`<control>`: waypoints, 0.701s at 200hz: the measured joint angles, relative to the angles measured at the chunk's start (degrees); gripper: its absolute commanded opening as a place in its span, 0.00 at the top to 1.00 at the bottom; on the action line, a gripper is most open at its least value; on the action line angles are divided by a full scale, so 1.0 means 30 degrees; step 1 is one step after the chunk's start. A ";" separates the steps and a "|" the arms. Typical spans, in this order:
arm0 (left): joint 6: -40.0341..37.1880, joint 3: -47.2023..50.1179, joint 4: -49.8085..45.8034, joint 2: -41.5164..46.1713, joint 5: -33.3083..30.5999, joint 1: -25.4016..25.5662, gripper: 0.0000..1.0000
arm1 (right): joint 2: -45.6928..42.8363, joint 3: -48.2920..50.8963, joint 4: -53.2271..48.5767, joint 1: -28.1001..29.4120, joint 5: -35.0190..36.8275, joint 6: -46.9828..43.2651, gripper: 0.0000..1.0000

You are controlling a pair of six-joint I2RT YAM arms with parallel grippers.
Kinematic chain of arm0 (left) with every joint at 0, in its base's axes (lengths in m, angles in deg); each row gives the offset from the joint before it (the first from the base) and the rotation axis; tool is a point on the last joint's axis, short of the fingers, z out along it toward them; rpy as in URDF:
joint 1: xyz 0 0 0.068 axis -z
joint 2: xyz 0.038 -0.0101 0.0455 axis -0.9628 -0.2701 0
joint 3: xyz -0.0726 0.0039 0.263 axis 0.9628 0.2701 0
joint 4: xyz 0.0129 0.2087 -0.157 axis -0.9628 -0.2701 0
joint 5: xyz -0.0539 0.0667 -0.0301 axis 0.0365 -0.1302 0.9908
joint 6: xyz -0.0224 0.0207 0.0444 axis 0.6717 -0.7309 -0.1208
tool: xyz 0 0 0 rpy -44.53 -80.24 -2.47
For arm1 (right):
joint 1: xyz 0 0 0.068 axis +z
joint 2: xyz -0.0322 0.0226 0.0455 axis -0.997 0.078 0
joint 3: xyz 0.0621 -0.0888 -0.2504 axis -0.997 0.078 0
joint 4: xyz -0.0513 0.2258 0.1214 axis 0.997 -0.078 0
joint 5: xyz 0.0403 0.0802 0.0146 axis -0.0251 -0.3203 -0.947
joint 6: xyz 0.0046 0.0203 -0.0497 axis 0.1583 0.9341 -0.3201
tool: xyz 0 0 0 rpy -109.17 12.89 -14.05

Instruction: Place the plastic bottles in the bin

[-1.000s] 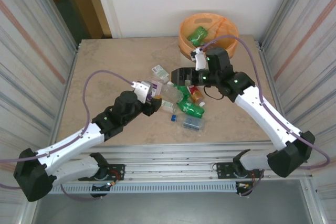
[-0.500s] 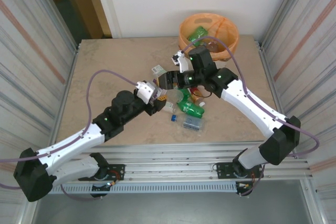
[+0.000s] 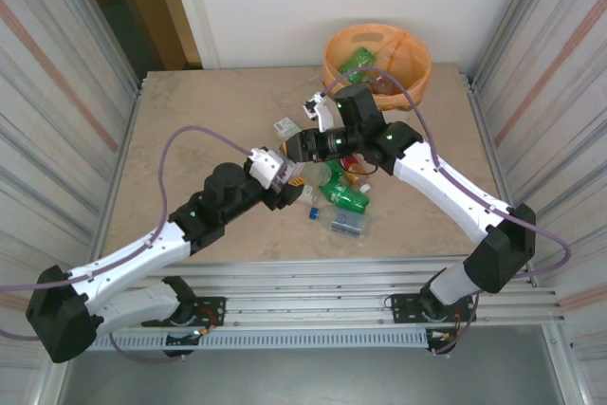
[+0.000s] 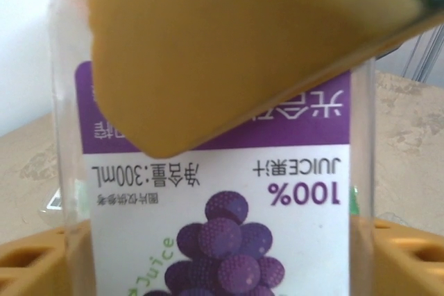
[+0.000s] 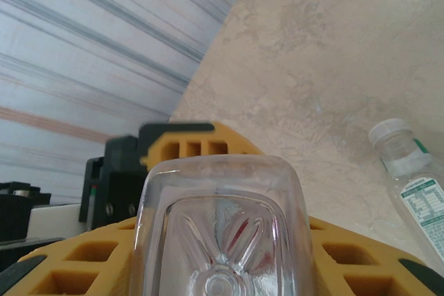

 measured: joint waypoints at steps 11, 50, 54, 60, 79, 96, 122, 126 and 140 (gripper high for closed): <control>0.0175 -0.0095 -0.0044 0.0168 0.0000 0.0000 0.01 | 0.0000 0.0000 0.0022 -0.0240 -0.0007 0.0087 0.85; 0.0546 -0.0197 -0.0087 0.1814 -0.0007 0.0000 0.01 | 0.0000 -0.0219 0.0080 -0.1501 -0.0029 0.0182 0.86; 0.0612 -0.0197 -0.0066 0.2062 -0.0022 0.0000 0.01 | -0.0007 -0.0328 0.0080 -0.1683 -0.0036 0.0182 0.87; 0.0685 -0.0197 -0.0058 0.2375 -0.0058 0.0000 0.01 | -0.0007 -0.0561 0.0029 -0.2004 -0.0058 0.0204 0.87; 0.0998 -0.0197 -0.0044 0.3315 -0.0408 0.0000 0.01 | -0.0036 -0.1632 -0.0044 -0.3198 -0.0109 0.0233 0.88; 0.1260 -0.0197 -0.0051 0.3883 -0.0823 0.0000 0.01 | -0.0189 -0.2812 0.0051 -0.4583 -0.0146 0.0255 0.89; 0.1625 -0.0197 -0.0066 0.4204 -0.1508 0.0000 0.01 | -0.0444 -0.4430 0.0801 -0.6943 -0.0204 0.0831 0.89; 0.1661 -0.0197 -0.0066 0.4204 -0.1596 0.0000 0.01 | -0.0459 -0.4656 0.0969 -0.7351 -0.0240 0.1035 0.89; 0.1843 -0.0197 -0.0146 0.4197 -0.1982 0.0000 0.01 | -0.0401 -0.5391 0.1399 -0.8612 -0.0444 0.1457 0.89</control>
